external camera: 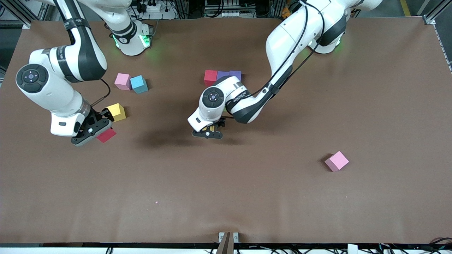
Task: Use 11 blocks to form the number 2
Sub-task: 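Lower yellow at center with the left gripper while the right gripper lifts red, then carry red to the shape with the right gripper while the left gripper reaches pink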
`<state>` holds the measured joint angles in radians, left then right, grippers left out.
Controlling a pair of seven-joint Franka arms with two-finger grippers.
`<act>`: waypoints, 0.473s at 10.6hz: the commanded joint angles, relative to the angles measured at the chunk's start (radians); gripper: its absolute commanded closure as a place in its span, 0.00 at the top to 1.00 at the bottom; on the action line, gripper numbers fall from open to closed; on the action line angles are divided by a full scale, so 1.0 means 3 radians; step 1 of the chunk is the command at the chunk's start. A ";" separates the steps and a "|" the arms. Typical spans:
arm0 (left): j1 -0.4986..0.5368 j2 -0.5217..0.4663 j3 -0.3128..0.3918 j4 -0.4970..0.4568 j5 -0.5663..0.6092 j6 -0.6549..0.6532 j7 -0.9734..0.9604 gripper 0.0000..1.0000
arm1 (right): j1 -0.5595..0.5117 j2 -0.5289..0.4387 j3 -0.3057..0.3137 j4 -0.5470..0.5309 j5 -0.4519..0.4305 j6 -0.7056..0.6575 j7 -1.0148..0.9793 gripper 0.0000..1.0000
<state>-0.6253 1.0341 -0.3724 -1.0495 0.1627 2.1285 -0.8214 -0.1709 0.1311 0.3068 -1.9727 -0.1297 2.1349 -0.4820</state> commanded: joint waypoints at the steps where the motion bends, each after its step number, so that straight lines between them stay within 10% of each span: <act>1: 0.0247 -0.0332 0.0009 -0.0045 -0.0082 -0.0238 0.0059 1.00 | 0.0027 -0.0074 0.0021 -0.0061 0.0074 -0.0014 0.0027 0.35; 5: 0.0870 -0.0640 0.0019 -0.0065 -0.0026 -0.1070 0.0109 1.00 | 0.0491 0.0013 0.0016 0.0025 0.0207 -0.0024 0.0037 0.35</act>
<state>-0.4385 0.8702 -0.3622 -1.0353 0.1629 1.8556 -0.8178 -0.0790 0.1326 0.3157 -1.9766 -0.0892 2.1345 -0.4806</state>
